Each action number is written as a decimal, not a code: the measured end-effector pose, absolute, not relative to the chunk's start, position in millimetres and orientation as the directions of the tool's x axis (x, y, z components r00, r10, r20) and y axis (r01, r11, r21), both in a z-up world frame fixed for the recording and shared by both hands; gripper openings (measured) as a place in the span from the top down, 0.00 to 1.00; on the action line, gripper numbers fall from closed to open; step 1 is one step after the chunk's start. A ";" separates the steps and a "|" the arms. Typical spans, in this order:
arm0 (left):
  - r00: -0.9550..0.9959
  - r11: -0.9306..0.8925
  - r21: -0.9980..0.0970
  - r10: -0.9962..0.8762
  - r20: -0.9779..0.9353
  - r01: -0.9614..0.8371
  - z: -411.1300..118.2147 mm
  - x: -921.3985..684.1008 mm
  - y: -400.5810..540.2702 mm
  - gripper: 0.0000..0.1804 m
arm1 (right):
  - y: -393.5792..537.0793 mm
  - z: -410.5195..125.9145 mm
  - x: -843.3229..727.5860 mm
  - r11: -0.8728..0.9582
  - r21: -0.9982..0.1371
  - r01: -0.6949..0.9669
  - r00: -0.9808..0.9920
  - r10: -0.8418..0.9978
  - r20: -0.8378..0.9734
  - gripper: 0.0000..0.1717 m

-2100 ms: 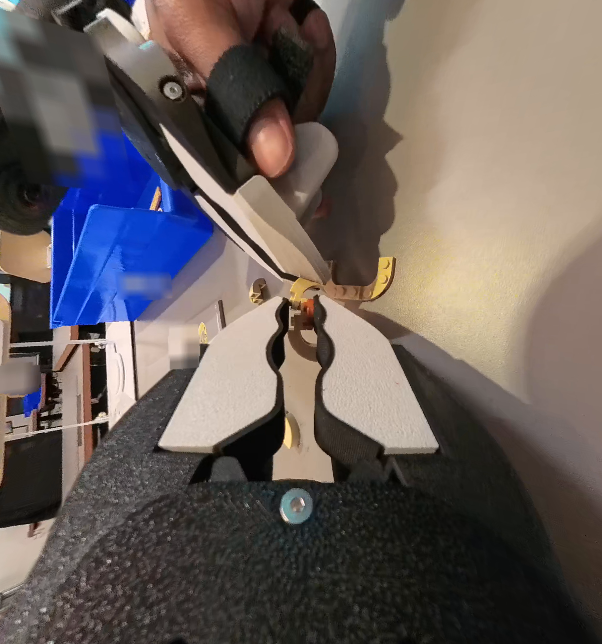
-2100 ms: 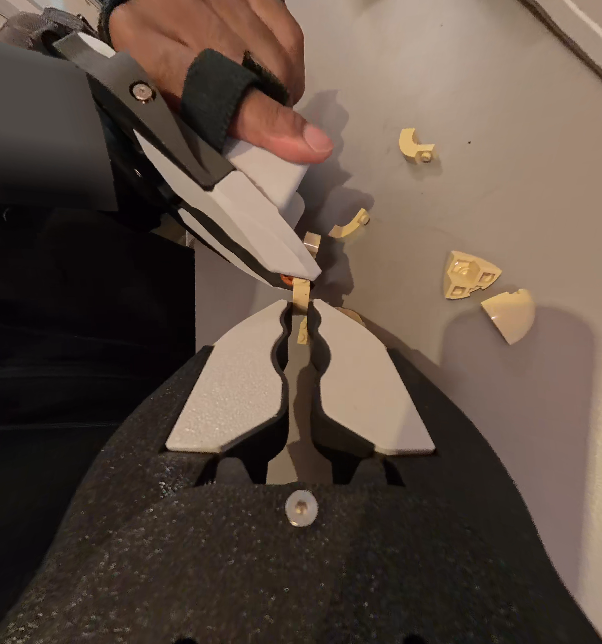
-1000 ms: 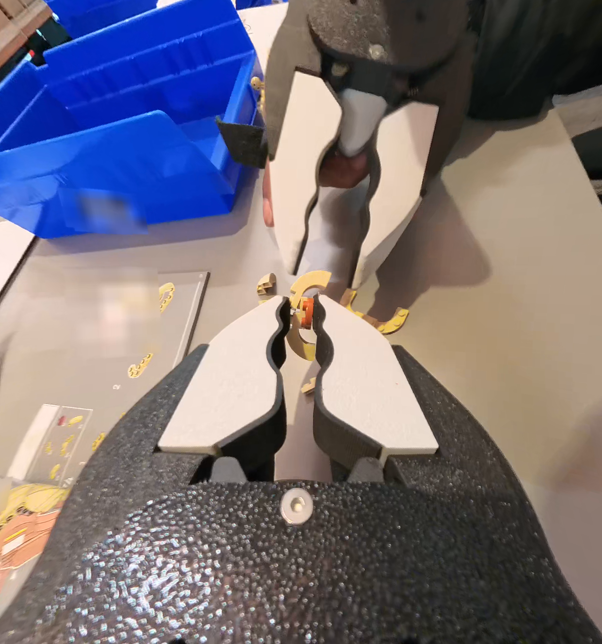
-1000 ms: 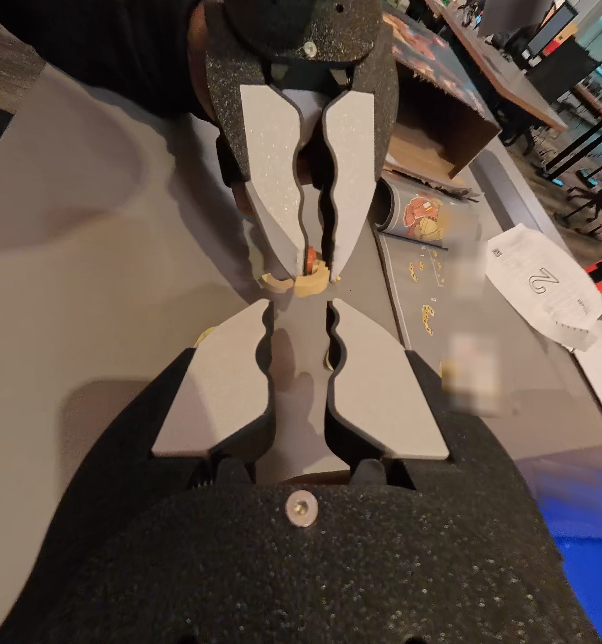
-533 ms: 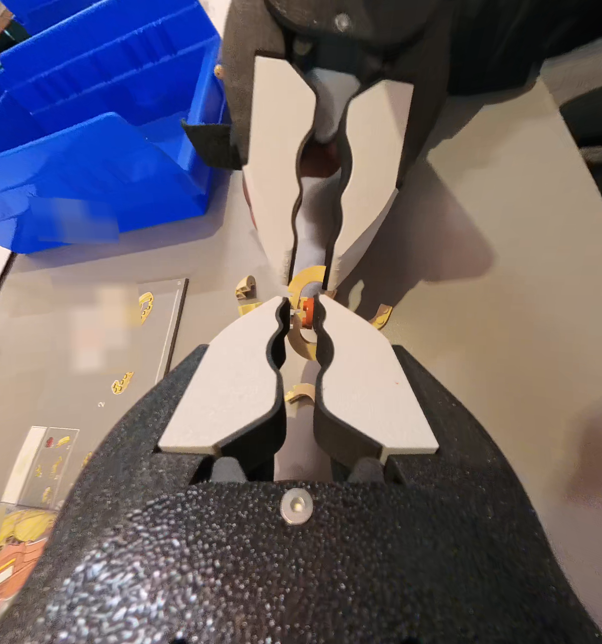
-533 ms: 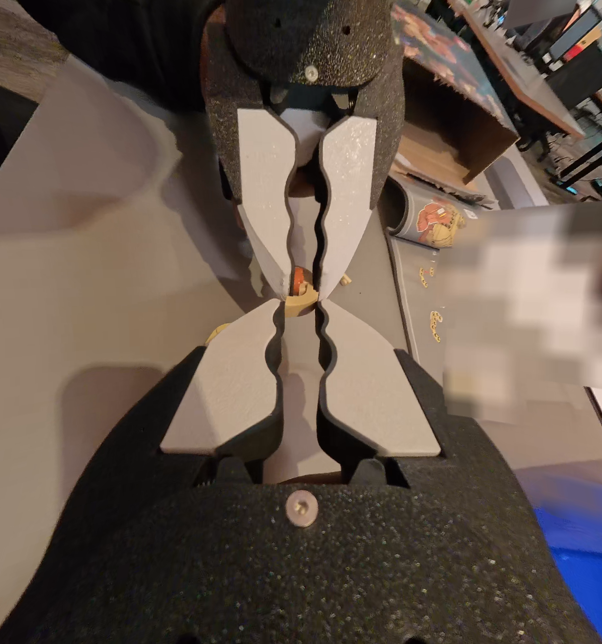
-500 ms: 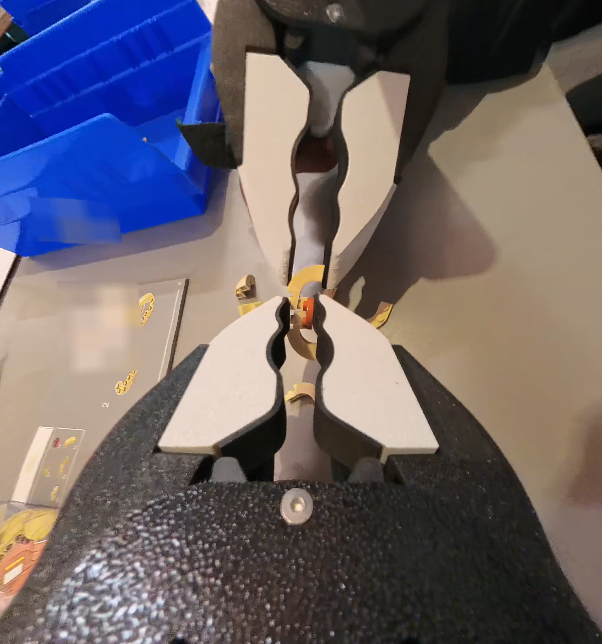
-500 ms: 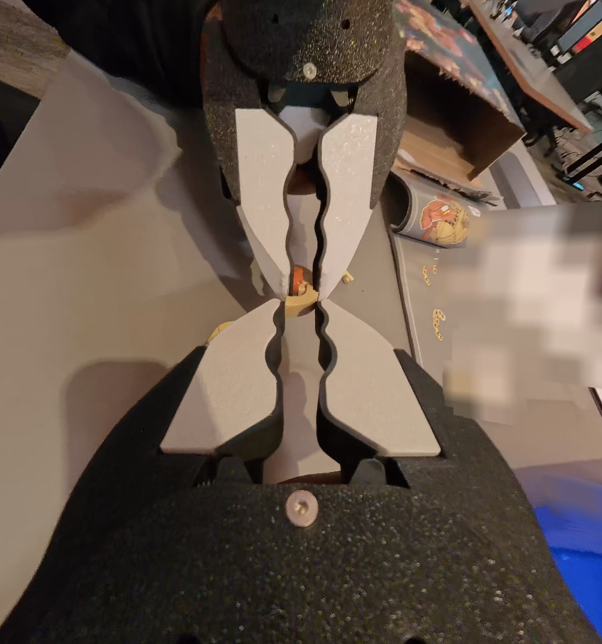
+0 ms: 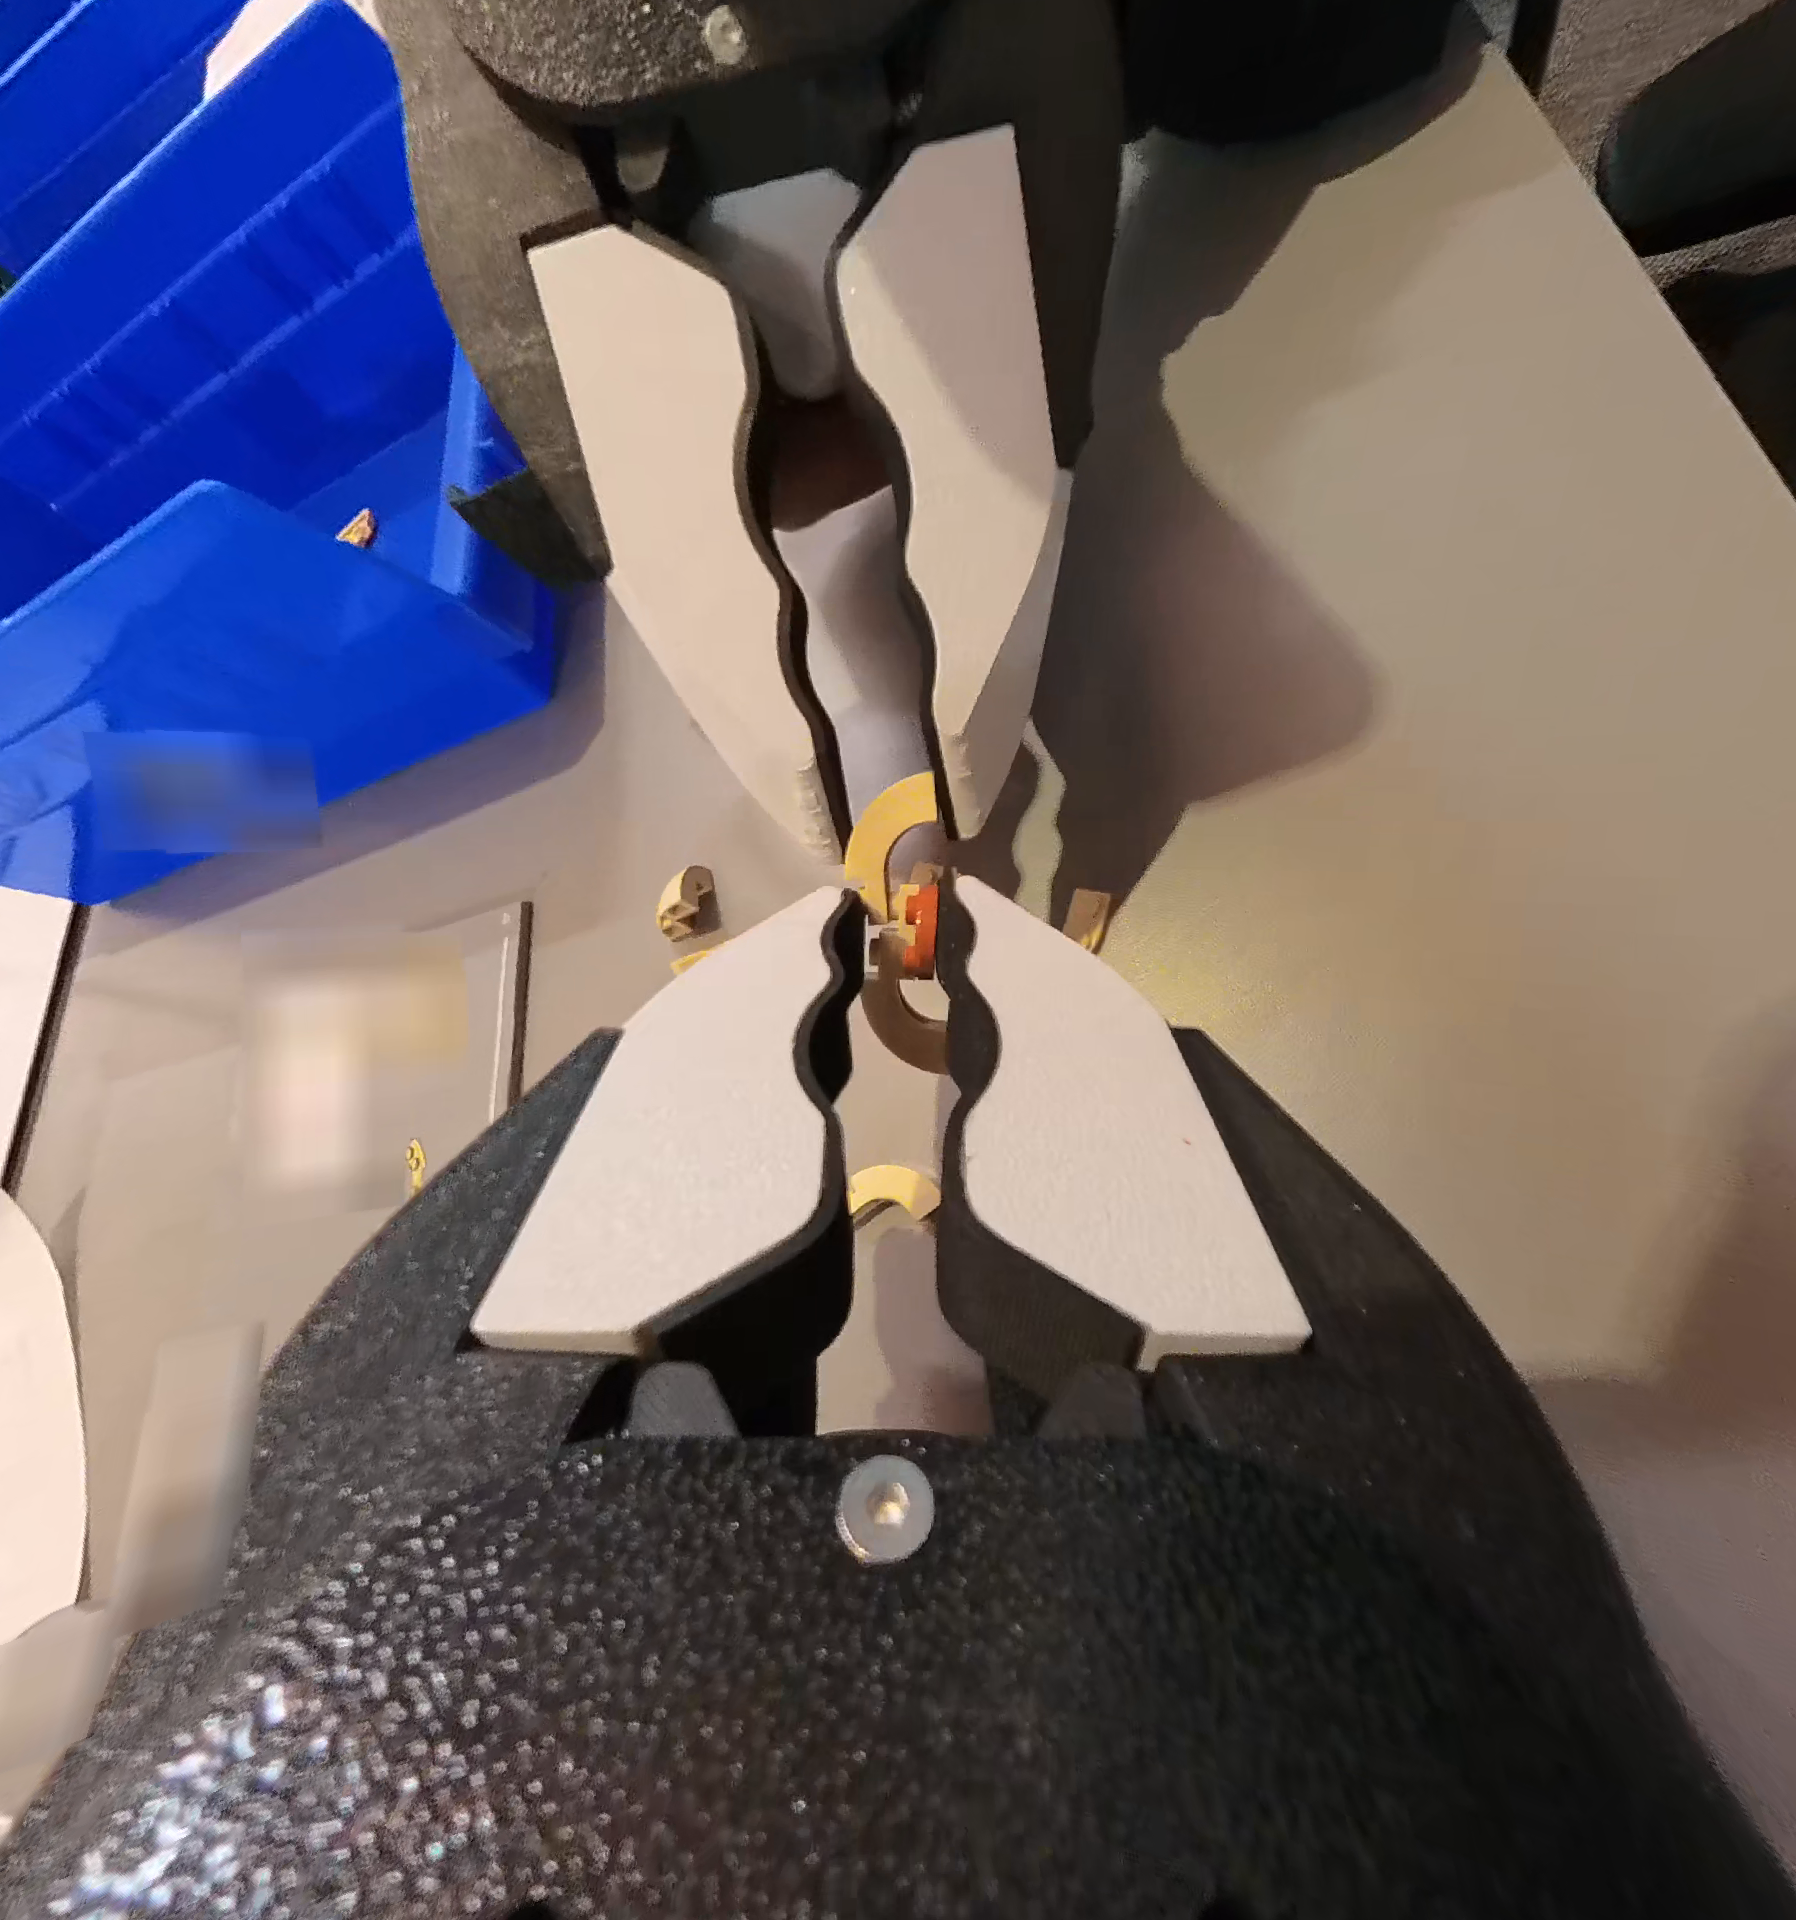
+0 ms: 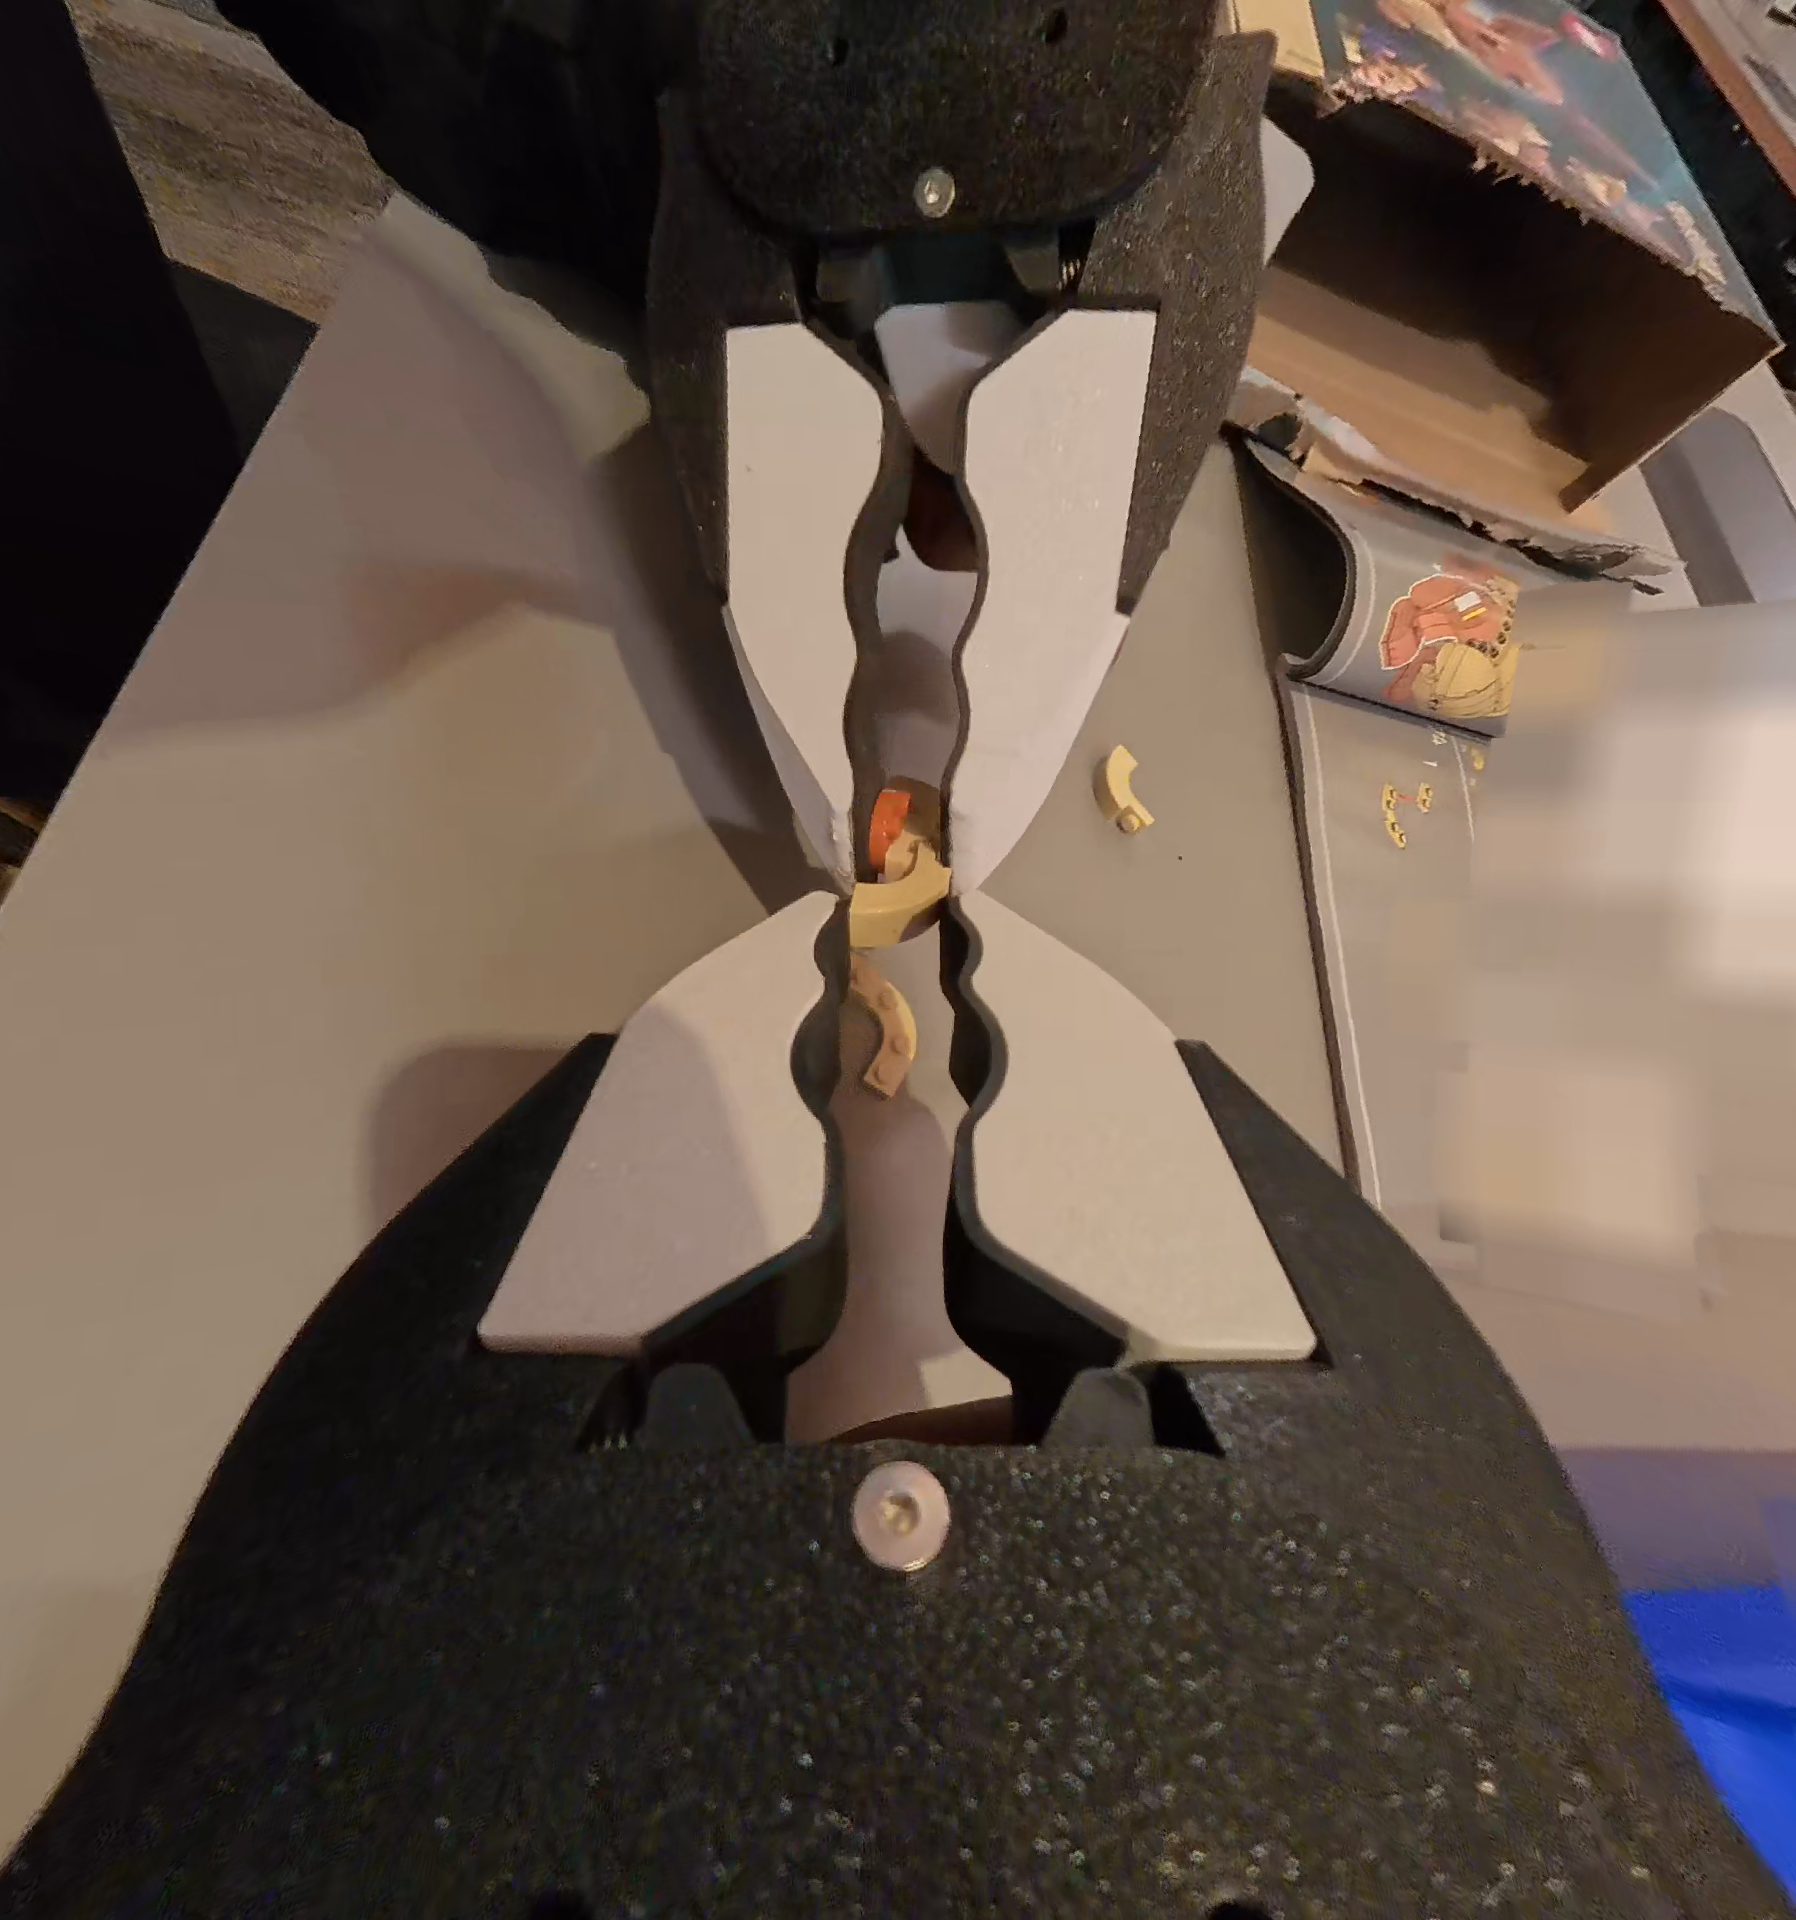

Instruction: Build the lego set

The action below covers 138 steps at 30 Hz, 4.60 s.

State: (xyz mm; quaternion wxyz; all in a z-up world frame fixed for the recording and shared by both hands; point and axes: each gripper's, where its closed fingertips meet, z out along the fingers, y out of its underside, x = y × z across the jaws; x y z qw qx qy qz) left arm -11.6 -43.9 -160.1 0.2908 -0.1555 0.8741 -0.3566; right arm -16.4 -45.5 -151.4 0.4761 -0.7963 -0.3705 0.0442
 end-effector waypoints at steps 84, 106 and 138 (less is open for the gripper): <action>-0.653 0.618 -0.785 -0.578 -0.490 0.043 -138.8 0.7 -26.7 0.94 | -24.2 -120.9 -10.7 -0.055 -0.837 0.545 0.779 0.402 0.481 0.92; -0.648 0.565 -0.824 -0.611 -0.454 0.044 -132.9 1.5 -23.7 0.94 | -17.8 -121.1 -12.1 -0.050 -0.899 0.436 0.828 0.413 0.379 0.88; -0.632 0.901 -0.434 -0.348 -0.693 -0.021 -165.4 -3.1 -13.6 0.93 | -40.8 -197.9 -6.4 -0.502 -0.664 0.555 0.785 0.581 0.216 0.90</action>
